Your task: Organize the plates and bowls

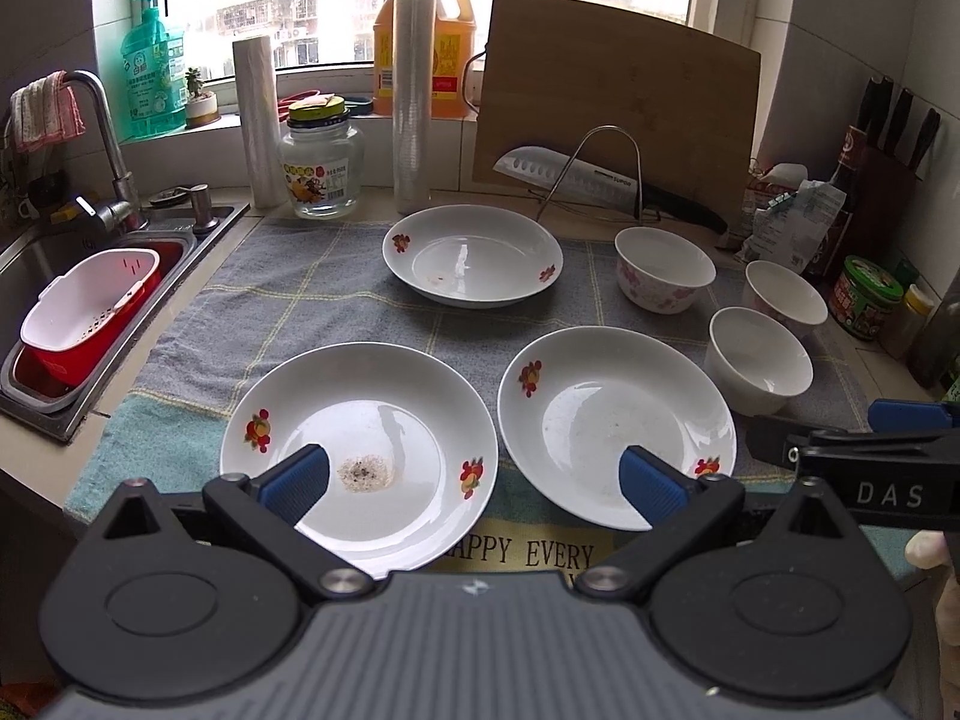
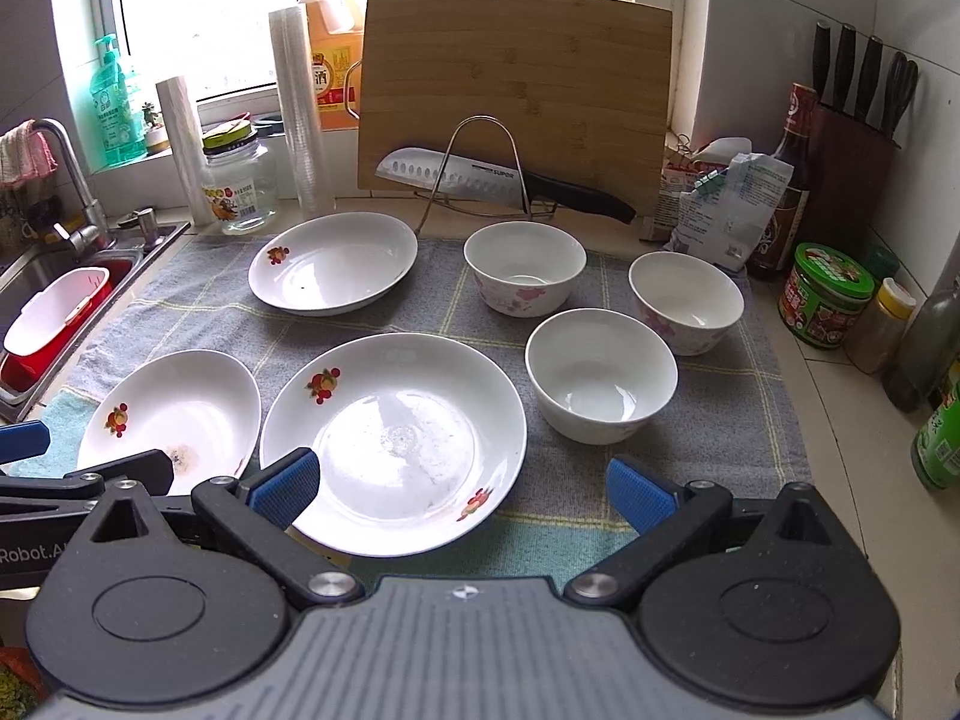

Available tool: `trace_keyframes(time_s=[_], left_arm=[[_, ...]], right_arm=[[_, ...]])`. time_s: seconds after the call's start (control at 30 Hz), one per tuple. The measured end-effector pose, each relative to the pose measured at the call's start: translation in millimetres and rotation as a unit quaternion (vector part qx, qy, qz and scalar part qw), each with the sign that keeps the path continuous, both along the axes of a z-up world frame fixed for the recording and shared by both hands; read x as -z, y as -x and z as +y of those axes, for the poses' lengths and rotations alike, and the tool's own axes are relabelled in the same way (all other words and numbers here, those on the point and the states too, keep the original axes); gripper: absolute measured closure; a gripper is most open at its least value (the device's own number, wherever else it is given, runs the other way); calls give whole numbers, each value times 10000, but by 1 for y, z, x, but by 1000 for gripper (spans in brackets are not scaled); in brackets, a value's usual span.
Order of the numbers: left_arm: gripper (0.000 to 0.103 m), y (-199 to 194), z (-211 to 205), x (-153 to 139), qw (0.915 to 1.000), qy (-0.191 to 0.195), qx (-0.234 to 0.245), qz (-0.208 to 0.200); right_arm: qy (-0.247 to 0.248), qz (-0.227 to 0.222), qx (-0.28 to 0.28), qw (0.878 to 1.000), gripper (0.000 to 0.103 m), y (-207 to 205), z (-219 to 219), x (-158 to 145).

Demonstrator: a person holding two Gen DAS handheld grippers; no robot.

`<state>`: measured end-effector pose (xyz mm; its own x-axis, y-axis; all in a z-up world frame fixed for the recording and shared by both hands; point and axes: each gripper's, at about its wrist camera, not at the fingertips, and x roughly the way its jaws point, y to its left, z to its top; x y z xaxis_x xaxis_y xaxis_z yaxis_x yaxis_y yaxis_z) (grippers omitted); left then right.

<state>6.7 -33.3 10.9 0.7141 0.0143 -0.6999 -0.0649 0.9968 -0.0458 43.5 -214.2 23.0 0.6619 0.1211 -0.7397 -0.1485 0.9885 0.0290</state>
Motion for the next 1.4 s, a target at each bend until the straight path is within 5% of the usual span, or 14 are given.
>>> trace_keyframes(time_s=[0.63, 1.4], left_arm=[[1, 10, 39, 22, 9993, -243, 113, -251], [1, -20, 160, 50, 9993, -27, 328, 185]], right_arm=[[-272, -349, -1016, 9938, 0, 1, 35, 28], [307, 380, -1477, 9878, 0, 16, 158, 114]])
